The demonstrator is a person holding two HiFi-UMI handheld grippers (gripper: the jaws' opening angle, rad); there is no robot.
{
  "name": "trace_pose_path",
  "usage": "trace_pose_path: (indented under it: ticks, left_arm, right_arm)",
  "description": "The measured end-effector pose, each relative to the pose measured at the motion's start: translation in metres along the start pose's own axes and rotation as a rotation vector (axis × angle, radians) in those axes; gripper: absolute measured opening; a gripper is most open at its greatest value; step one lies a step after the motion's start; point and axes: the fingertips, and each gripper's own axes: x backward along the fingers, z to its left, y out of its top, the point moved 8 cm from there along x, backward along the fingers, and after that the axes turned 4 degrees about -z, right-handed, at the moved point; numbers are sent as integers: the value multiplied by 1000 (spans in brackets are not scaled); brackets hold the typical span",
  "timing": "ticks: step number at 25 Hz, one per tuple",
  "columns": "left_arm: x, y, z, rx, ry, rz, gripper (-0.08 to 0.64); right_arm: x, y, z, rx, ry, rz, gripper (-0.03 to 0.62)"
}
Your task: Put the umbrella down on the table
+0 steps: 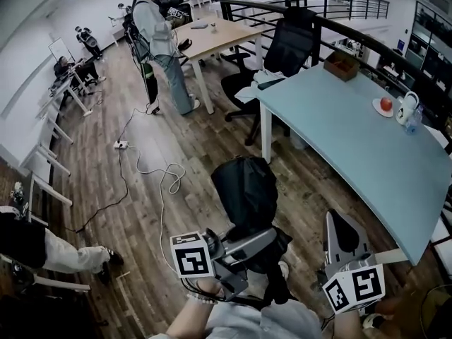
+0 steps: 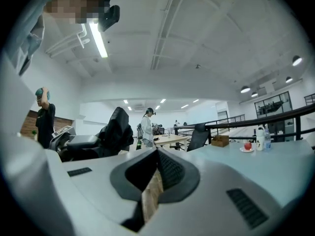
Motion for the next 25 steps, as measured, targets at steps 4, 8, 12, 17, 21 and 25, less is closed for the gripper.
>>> trace_pose_path:
  ticks: [4,8,12,17,21,25]
  left_arm:
    - [-26,15,13,-9,12,-29,290]
    - [-50,25,26,-7,7,-68,290]
    - [-76,36,35,-12,11,-95,290]
    - [-98,46,43,-26,19,-123,290]
    - [-106,51,45,-25,28,-137,290]
    - [-105,53,50,-25,41,-150,290]
  right_arm:
    - [-26,2,-30,-1,29,5,0]
    - [-52,3,-57,-3,57,-5,0]
    - [-74,9,-82,7,92,-6,0]
    - [-92,12,-106,10,118,-18,0]
    - [-100,14,-116,3,130,-18,0]
    - [-107,9,-119,-2,147,-16,0]
